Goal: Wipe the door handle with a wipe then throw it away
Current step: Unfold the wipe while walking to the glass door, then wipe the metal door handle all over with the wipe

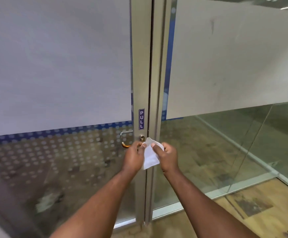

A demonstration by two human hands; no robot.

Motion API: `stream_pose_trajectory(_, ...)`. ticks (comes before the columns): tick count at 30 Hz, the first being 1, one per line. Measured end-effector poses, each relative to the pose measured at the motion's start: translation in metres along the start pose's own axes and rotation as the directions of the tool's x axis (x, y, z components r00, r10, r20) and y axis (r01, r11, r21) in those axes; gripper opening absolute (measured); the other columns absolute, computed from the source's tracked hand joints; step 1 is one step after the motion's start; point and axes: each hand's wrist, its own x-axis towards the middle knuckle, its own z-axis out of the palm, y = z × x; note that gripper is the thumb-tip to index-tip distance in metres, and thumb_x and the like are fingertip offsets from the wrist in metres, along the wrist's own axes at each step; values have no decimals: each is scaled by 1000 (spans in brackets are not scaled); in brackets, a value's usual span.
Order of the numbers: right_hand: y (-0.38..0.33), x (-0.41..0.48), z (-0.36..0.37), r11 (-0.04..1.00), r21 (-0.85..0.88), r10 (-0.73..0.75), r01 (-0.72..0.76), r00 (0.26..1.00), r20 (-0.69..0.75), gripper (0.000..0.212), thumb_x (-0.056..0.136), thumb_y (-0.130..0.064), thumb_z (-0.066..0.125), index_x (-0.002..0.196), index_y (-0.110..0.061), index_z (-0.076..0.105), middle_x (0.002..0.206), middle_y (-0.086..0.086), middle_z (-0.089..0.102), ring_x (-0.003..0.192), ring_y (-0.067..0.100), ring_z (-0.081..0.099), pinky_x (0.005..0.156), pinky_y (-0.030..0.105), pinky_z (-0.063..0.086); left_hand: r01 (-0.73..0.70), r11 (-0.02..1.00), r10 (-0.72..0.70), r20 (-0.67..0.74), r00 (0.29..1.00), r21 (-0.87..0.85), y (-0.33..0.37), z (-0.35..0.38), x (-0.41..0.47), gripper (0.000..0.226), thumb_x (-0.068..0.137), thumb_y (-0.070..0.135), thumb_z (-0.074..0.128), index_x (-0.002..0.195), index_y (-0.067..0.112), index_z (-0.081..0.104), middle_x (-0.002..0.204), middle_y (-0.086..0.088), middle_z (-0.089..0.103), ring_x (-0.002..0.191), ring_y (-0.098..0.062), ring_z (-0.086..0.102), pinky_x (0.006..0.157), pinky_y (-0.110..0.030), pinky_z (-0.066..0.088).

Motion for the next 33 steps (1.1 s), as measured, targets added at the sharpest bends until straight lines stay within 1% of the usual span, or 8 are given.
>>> stream_pose_trajectory(7, -6, 77, 45, 998, 48, 28, -35, 989, 142, 27, 70, -33, 78, 66, -13, 60, 61, 4, 64, 55, 13, 57, 52, 25, 47, 20, 990, -5, -101, 995, 143, -10, -11, 66, 25, 104, 42, 48, 110, 23, 63, 98, -2, 74, 89, -24, 69, 81, -40, 56)
stream_pose_trajectory(11, 1, 113, 59, 993, 82, 70, -85, 984, 163, 33, 71, -37, 80, 83, -8, 70, 81, 18, 73, 68, 21, 66, 61, 39, 55, 25, 979, 15, -193, 981, 204, -20, -24, 95, 30, 101, 55, 37, 98, 34, 58, 77, 7, 69, 74, -20, 69, 69, -39, 56)
stream_pose_trajectory(15, 12, 139, 59, 980, 163, 103, -112, 993, 62, 20, 82, -16, 78, 88, -1, 66, 77, 10, 68, 65, 19, 63, 56, 28, 51, -48, 938, 160, -309, 938, 342, -17, -40, 112, 35, 107, 46, 36, 97, 26, 63, 78, 9, 64, 80, -24, 64, 65, -38, 50)
stream_pose_trajectory(20, 37, 150, 54, 996, 33, 90, -86, 981, -169, 10, 89, -14, 69, 88, -10, 60, 77, -1, 60, 66, 15, 56, 50, 10, 42, -300, 812, 456, -223, 862, 501, -11, -64, 141, 37, 104, 35, 35, 111, 17, 66, 101, -2, 64, 96, -22, 55, 83, -43, 47)
stream_pose_trajectory(24, 58, 157, 55, 996, -79, 18, -37, 976, -219, 9, 94, -12, 62, 103, -11, 64, 88, 2, 65, 74, 17, 59, 52, 3, 39, -375, 675, 578, -140, 804, 635, -13, -80, 163, 36, 102, 32, 39, 124, 16, 63, 124, -5, 59, 119, -24, 51, 101, -43, 42)
stream_pose_trajectory(28, 86, 159, 56, 980, -197, -27, 1, 991, -130, 32, 93, 1, 54, 119, -12, 67, 103, 3, 69, 93, 21, 62, 64, 4, 40, -435, 534, 630, 2, 776, 725, -20, -96, 181, 43, 104, 30, 39, 141, 15, 52, 157, -9, 40, 151, -27, 27, 125, -45, 19)
stream_pose_trajectory(30, 100, 162, 57, 967, -255, -40, 24, 998, -58, 44, 91, 7, 51, 127, -13, 66, 109, 1, 69, 100, 19, 63, 77, 12, 42, -450, 475, 629, 66, 775, 756, -25, -104, 190, 47, 104, 30, 37, 148, 15, 44, 164, -9, 28, 156, -25, 14, 128, -47, 10)
stream_pose_trajectory(33, 123, 169, 60, 938, -347, -20, 25, 1000, 17, 43, 93, 3, 54, 130, -15, 65, 117, 0, 70, 107, 17, 63, 87, 22, 42, -477, 391, 634, 145, 760, 787, -32, -111, 202, 50, 105, 27, 40, 153, 14, 38, 168, -10, 19, 157, -26, 7, 128, -48, 6)
